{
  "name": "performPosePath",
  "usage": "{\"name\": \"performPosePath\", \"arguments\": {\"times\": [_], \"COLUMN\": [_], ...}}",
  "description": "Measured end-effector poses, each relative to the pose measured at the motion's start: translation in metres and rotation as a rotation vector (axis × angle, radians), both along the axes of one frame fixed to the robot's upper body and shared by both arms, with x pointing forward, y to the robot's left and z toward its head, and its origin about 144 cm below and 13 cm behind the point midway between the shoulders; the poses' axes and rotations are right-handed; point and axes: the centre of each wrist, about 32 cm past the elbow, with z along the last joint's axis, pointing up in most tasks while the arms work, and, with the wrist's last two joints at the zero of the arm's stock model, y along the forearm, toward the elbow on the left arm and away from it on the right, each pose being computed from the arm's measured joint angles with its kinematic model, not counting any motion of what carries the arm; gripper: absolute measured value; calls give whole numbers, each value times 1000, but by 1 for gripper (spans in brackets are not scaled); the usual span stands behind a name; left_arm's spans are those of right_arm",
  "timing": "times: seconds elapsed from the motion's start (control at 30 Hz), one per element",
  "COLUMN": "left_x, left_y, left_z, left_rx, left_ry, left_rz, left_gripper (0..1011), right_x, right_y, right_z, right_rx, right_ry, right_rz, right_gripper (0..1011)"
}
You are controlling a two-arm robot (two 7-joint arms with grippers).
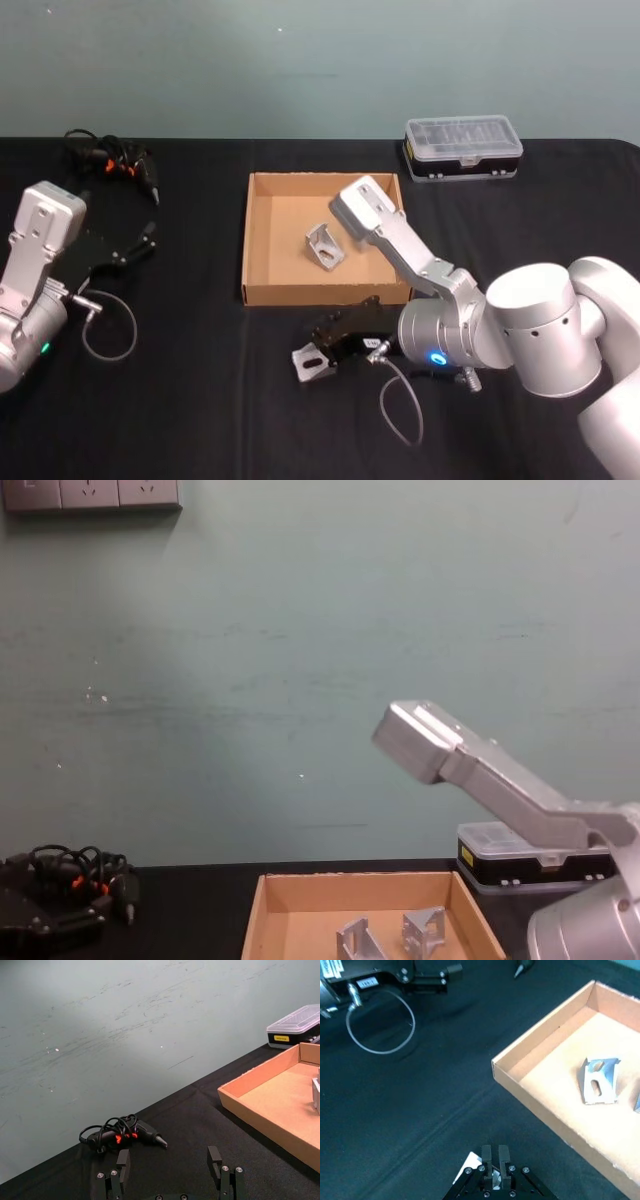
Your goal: Use one hand to pick up the angle iron from the table and place it into the box.
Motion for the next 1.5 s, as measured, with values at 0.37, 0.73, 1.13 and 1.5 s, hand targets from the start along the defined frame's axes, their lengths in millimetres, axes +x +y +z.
{"name": "performPosePath", "arguments": {"times": [0.37, 0.73, 1.13, 1.5], "left_x": [0, 0, 0, 0], "left_y": [0, 0, 0, 0], "left_z": [0, 0, 0, 0], "left_rx": [0, 0, 0, 0], "left_ry": [0, 0, 0, 0], "left_rz": [0, 0, 0, 0], "left_gripper": [1011, 1011, 1011, 1011], "right_x": [11, 43, 68, 82], "right_y": [-4, -12, -19, -19], "right_z": [31, 46, 32, 18], "right_rx": [37, 32, -16, -37], "right_ry": [-85, -145, -124, -130], "right_rz": [-16, -114, -198, -225], "right_gripper": [94, 95, 94, 94]}}
